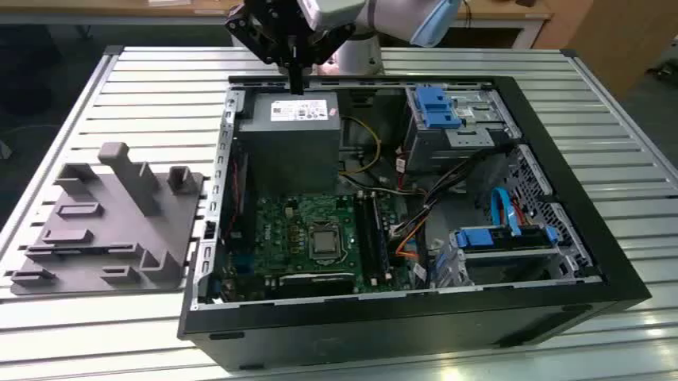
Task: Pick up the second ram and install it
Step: 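Reach for the second ram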
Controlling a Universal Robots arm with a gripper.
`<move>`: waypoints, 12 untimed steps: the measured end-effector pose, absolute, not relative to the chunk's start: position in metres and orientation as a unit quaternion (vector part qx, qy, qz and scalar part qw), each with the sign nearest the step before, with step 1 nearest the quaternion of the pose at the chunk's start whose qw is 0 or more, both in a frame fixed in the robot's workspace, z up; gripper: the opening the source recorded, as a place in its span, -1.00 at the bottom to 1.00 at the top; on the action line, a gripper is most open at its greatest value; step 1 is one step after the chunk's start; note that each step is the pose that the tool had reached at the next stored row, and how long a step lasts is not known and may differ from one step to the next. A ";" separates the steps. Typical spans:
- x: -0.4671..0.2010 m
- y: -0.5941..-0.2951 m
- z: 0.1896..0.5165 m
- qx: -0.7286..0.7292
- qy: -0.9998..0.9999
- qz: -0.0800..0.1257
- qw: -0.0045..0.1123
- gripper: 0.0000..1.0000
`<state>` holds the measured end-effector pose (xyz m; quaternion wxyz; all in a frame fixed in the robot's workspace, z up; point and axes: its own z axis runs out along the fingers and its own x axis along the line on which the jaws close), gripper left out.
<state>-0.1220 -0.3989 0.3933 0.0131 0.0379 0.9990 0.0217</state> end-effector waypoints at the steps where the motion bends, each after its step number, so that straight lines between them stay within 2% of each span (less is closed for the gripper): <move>1: -0.122 -0.399 0.393 0.038 0.999 0.022 0.013 -0.80; 12: -0.122 -0.399 0.393 0.038 0.999 0.022 0.013 -0.80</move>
